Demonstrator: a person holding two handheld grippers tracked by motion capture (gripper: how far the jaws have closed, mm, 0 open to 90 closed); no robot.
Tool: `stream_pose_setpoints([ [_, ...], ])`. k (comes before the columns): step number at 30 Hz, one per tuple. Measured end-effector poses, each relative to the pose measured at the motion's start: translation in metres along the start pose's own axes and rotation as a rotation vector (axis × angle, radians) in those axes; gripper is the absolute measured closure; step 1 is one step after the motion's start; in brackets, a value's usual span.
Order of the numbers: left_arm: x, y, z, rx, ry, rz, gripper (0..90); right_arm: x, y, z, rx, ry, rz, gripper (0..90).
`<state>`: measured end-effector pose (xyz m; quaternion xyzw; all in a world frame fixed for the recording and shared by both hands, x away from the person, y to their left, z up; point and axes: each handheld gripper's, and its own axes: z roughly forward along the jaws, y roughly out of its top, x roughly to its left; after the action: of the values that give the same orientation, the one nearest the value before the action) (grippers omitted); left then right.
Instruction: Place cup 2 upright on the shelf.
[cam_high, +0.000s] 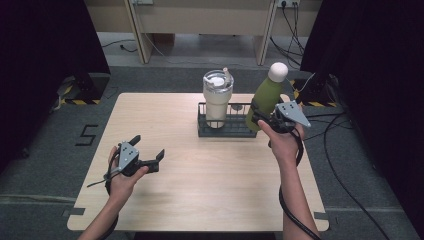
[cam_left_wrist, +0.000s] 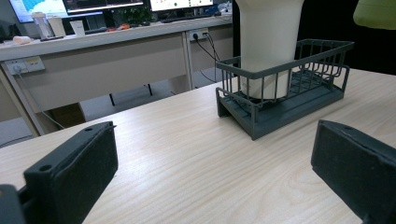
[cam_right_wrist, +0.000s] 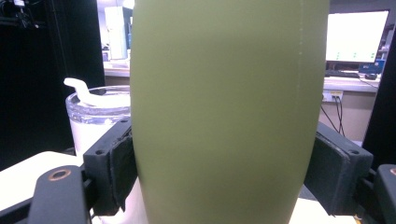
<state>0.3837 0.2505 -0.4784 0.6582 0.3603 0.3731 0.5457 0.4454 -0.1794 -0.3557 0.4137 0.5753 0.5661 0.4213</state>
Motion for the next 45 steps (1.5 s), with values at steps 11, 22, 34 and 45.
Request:
stream_pose_setpoints([
  [11,-0.001,0.001,0.001,0.002,0.006,-0.007,0.0,0.001,0.004,0.008,-0.003,0.001,0.010,21.1],
  [22,0.000,0.000,0.001,0.007,0.014,-0.008,0.0,0.004,0.012,0.021,-0.009,0.007,0.005,21.1],
  [34,0.000,0.000,-0.005,0.000,0.017,-0.011,0.0,0.008,0.017,0.034,-0.006,0.008,0.005,21.1],
  [45,0.001,0.000,-0.006,-0.002,0.015,-0.010,0.0,0.008,0.017,0.048,0.010,-0.006,0.011,21.0],
])
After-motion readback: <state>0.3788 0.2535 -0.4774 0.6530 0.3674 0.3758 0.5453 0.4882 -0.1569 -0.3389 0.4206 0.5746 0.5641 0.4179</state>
